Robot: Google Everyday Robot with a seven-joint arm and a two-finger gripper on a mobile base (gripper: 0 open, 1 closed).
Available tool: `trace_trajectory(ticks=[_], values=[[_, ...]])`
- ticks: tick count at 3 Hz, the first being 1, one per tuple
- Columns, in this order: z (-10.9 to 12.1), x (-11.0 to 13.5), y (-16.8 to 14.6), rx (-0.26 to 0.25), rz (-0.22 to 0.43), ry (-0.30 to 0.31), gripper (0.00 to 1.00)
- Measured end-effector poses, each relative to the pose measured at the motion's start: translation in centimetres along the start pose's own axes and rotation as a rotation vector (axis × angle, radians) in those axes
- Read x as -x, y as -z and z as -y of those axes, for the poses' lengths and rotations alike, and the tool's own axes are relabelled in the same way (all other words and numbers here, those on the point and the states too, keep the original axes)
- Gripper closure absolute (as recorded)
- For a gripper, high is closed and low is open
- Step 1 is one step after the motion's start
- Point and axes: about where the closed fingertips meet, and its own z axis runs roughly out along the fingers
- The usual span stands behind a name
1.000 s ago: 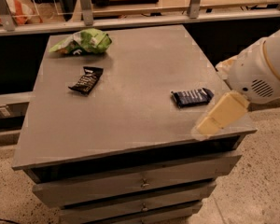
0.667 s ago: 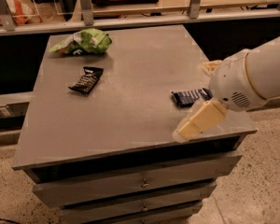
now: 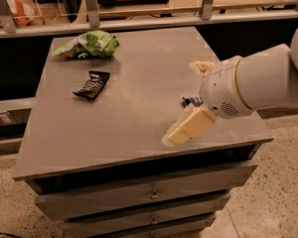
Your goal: Pick rxbar chocolate
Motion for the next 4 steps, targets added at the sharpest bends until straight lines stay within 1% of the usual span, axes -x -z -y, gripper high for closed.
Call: trace_trajectory(ticks=[1, 2, 3, 4], values=[[0.0, 0.0, 0.0, 0.002, -0.002, -0.001, 0.0], [0.6, 0.3, -0.9, -0.03, 0.04, -0.01, 0.0], [1.7, 1.8, -4.9, -0.058, 0.113, -0.025, 0.0], [3.2, 3.5, -8.7, -0.066, 0.154, -0.033, 0.0]])
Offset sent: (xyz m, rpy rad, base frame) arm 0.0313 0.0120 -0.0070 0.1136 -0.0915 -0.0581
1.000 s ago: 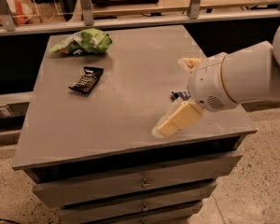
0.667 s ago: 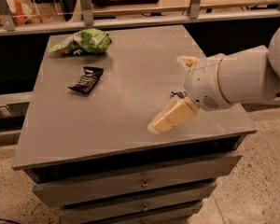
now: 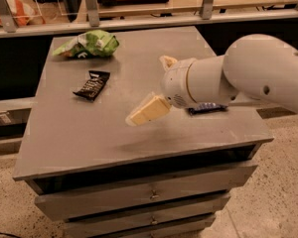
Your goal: Pick rxbar chocolate
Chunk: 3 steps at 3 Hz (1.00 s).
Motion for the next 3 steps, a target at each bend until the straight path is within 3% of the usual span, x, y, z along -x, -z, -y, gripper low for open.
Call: trace_trajectory(ticks=[3], values=[[1.5, 4.8, -11.3, 0.036, 0.083, -0.019, 0.0]])
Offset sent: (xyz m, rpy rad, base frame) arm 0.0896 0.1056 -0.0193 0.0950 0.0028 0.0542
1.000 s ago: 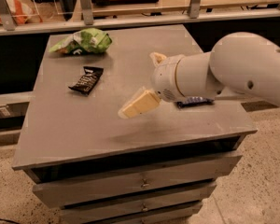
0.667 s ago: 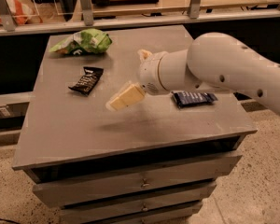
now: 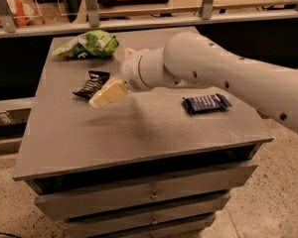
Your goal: Pick rxbar chocolate
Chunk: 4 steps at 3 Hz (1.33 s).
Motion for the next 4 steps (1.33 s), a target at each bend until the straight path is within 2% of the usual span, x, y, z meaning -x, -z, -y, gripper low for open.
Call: trace_trajectory(ticks=[1, 2, 4], values=[[-0.3, 0.8, -2.7, 0.017, 0.012, -0.012, 0.0], [-0.8, 0.4, -4.9, 0.036, 0.003, -0.023, 0.0], [-1.9, -0.6, -7.1, 0.055, -0.028, -0.047, 0.0]])
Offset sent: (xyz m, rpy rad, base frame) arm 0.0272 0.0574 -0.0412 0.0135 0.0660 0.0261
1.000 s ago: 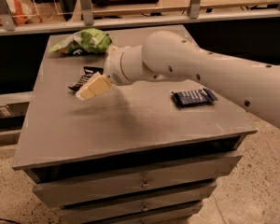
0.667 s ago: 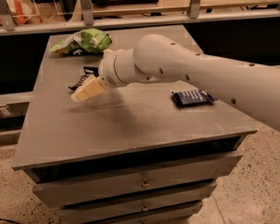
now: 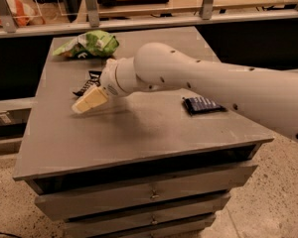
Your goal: Pick rxbar chocolate
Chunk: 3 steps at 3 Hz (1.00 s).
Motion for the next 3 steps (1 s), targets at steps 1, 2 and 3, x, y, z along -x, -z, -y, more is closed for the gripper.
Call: trace_trajectory(ticks=[1, 2, 3], values=[[-0.4, -0.87, -0.37, 0.002, -0.019, -0.011, 0.0], [-0.78, -1.27, -0.78, 0.012, -0.028, -0.009, 0.17], [-0.77, -1.18, -0.73, 0.012, -0.029, -0.009, 0.41]])
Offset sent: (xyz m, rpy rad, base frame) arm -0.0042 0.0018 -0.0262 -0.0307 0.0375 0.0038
